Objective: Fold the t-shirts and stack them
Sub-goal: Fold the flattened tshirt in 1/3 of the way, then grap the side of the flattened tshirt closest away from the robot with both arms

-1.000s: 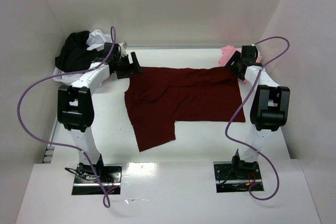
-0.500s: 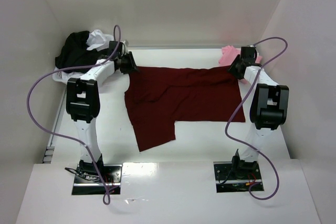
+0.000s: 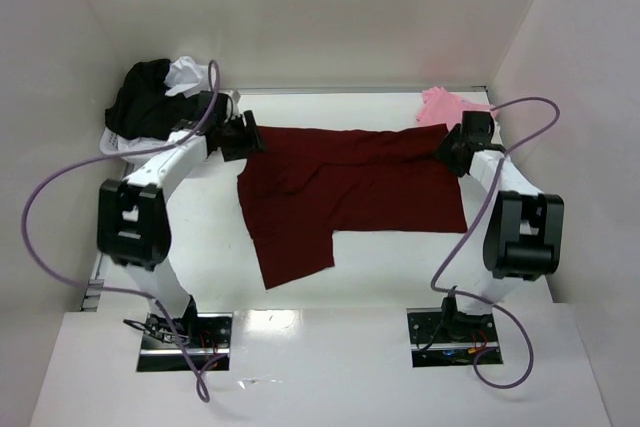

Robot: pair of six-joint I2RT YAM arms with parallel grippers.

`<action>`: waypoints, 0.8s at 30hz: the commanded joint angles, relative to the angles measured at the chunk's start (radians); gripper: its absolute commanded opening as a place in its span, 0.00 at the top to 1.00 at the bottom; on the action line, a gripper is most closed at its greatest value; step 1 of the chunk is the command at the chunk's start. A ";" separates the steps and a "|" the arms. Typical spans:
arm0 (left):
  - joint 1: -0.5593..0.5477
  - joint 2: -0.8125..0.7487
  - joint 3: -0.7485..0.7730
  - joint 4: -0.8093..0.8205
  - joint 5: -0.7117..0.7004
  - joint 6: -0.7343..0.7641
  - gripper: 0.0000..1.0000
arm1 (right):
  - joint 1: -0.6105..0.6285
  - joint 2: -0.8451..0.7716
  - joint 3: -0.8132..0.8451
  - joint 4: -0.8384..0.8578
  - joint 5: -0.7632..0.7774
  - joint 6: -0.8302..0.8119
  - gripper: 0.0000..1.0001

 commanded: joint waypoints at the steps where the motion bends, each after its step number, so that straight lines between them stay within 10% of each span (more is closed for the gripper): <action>1: 0.002 -0.175 -0.110 -0.014 0.079 -0.058 0.19 | -0.005 -0.158 -0.093 0.016 0.001 0.110 0.31; 7: -0.021 -0.398 -0.424 -0.063 0.125 -0.145 0.05 | -0.007 -0.355 -0.284 0.052 -0.003 0.257 0.01; 24: -0.126 -0.771 -0.743 -0.286 0.180 -0.340 0.14 | -0.016 -0.381 -0.364 0.015 0.035 0.404 0.01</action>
